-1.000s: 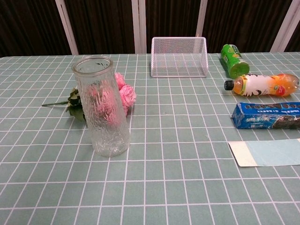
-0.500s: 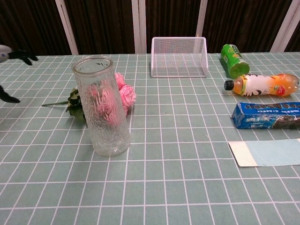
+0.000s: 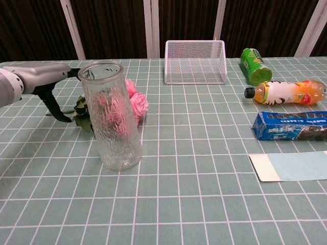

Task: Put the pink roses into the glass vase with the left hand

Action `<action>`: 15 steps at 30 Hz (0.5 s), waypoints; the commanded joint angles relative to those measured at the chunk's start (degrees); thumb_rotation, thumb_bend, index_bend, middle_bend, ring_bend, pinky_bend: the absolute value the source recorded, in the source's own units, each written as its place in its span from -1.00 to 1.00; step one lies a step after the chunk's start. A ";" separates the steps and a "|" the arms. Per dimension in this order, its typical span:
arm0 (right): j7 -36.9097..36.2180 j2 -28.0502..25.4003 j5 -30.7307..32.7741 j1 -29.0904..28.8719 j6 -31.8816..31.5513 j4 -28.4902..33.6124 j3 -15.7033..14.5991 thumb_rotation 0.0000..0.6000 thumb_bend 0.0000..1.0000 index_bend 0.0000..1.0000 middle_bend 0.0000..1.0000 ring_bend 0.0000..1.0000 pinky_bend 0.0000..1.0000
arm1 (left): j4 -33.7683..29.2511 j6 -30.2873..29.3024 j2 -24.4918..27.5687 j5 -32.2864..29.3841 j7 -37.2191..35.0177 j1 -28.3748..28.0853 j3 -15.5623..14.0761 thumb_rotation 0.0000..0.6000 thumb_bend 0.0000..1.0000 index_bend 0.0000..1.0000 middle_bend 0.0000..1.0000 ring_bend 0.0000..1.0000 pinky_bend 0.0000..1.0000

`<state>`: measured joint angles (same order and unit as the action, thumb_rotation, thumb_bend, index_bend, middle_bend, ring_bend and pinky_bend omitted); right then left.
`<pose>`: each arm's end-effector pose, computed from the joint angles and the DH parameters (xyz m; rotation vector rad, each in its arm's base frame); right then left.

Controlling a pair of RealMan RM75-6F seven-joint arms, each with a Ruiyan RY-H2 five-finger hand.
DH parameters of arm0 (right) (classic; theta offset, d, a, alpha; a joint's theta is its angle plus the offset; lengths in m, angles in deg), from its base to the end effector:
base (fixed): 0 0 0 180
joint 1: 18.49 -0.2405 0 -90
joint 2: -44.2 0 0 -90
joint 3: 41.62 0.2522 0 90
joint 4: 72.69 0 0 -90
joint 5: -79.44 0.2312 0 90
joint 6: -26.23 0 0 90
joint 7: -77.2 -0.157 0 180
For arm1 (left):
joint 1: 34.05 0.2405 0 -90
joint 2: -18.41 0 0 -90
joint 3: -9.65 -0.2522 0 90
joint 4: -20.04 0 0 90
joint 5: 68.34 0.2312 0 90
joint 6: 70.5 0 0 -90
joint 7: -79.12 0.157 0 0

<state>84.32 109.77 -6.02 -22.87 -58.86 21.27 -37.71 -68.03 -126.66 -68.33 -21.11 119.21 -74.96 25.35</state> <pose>-0.3080 -0.1964 0.1301 1.3896 -0.8471 0.8558 -0.1608 0.3743 -0.0169 -1.7308 -0.9115 -0.6877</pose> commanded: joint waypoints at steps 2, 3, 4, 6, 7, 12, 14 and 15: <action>-0.10 -0.07 0.15 0.03 0.02 0.01 0.04 1.00 -0.69 -0.80 -0.93 -1.00 -1.00 | 0.39 -0.45 -1.92 -0.93 0.91 -1.43 -0.51 1.00 -0.69 -0.80 -0.86 -1.00 -1.00; -0.12 -0.07 0.17 0.05 0.00 0.02 0.05 1.00 -0.69 -0.80 -0.93 -1.00 -1.00 | 0.59 -0.50 -2.38 -1.20 1.17 -1.79 -0.59 1.00 -0.69 -0.80 -0.87 -1.00 -1.00; -0.12 -0.07 0.17 0.06 -0.05 0.00 0.08 1.00 -0.69 -0.80 -0.93 -1.00 -1.00 | 1.03 -0.66 -3.12 -1.67 1.59 -2.33 -0.65 1.00 -0.69 -0.80 -0.88 -1.00 -1.00; -0.12 -0.04 0.22 0.03 0.04 -0.11 0.07 1.00 -0.69 -0.80 -0.93 -1.00 -1.00 | 2.12 -1.16 -4.53 -2.35 2.36 -3.30 -0.60 1.00 -0.69 -0.80 -0.89 -1.00 -1.00; -0.19 -0.05 0.28 0.01 0.19 -0.16 0.02 1.00 -0.69 -0.80 -0.93 -1.00 -1.00 | 2.88 -1.63 -5.46 -2.59 2.61 -3.79 -0.52 1.00 -0.69 -0.80 -0.89 -1.00 -1.00; -0.58 -0.13 0.66 -0.11 0.65 -0.26 0.08 1.00 -0.69 -0.80 -0.93 -1.00 -1.00 | 5.71 -2.08 -8.68 -3.59 3.24 -5.39 -0.86 1.00 -0.67 -0.79 -0.89 -1.00 -1.00; -0.71 -0.19 0.57 -0.05 0.55 -0.24 0.04 1.00 -0.69 -0.80 -0.93 -1.00 -1.00 | 6.96 -2.29 -9.96 -3.36 3.15 -6.06 -0.97 1.00 -0.54 -0.77 -0.88 -1.00 -1.00; -0.73 -0.21 0.56 -0.04 0.52 -0.25 0.05 1.00 -0.69 -0.80 -0.93 -1.00 -1.00 | 7.37 -2.44 -10.40 -3.25 3.06 -6.25 -0.98 1.00 -0.48 -0.76 -0.86 -1.00 -0.99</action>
<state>83.60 109.56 -5.47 -22.91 -58.35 21.01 -37.66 -61.37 -128.84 -78.00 -24.41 122.28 -80.69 24.49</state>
